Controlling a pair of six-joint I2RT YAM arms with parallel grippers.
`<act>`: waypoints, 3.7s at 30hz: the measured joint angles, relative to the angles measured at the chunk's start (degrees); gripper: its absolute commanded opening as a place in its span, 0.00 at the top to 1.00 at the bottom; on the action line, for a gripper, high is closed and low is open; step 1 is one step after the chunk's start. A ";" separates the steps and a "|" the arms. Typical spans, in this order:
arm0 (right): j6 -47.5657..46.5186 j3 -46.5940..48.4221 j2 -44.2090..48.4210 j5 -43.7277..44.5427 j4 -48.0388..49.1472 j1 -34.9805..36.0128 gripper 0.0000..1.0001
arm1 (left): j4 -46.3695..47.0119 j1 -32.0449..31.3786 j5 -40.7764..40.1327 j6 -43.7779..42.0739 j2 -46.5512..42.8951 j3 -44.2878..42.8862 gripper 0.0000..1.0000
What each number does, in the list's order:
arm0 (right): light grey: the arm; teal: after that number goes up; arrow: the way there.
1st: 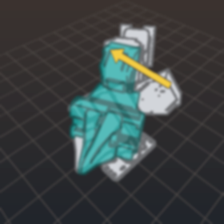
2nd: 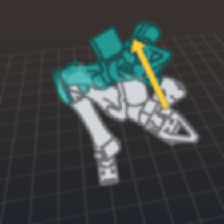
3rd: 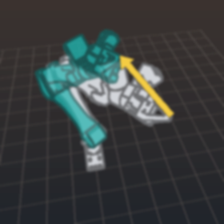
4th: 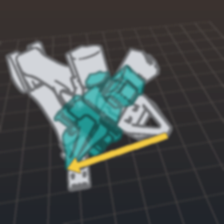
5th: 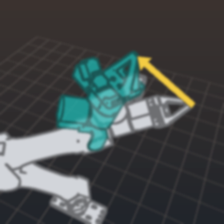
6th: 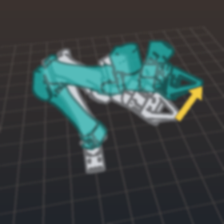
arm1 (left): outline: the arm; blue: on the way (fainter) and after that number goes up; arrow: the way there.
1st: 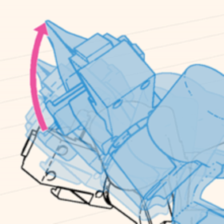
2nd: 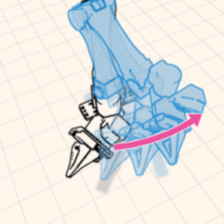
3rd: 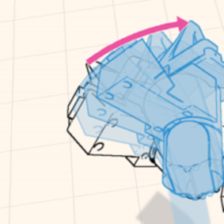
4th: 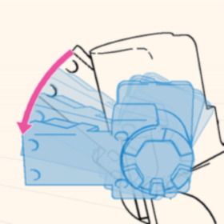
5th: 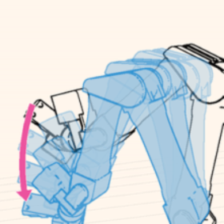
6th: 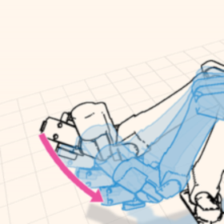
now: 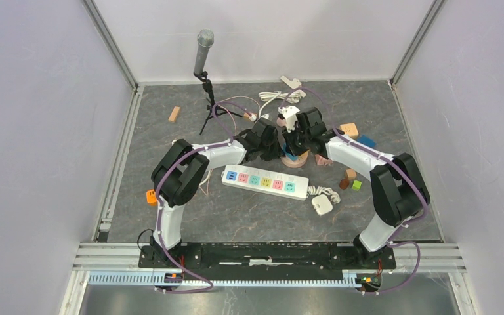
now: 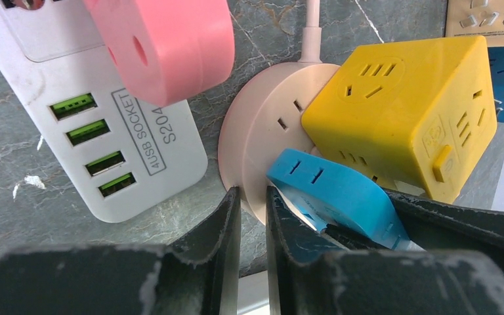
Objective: Pull the plug off the socket
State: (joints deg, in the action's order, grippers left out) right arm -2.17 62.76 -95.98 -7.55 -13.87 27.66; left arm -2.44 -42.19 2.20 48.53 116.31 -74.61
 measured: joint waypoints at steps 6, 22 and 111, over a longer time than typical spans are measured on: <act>1.79 0.00 0.11 0.46 -0.04 -0.13 1.00 | 0.00 0.02 0.33 0.00 0.04 0.00 0.76; 3.65 0.09 0.48 0.07 -1.01 -0.90 1.00 | 0.02 0.00 0.92 -0.04 0.22 -0.17 0.76; -17.35 -0.04 6.16 -12.63 -1.33 -13.40 0.03 | -5.11 -0.68 -2.16 -6.12 -8.46 4.31 0.30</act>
State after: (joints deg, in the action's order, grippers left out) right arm -19.53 62.72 -89.82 -20.18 -15.20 14.26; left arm -7.55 -42.87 0.03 42.41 107.85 -70.30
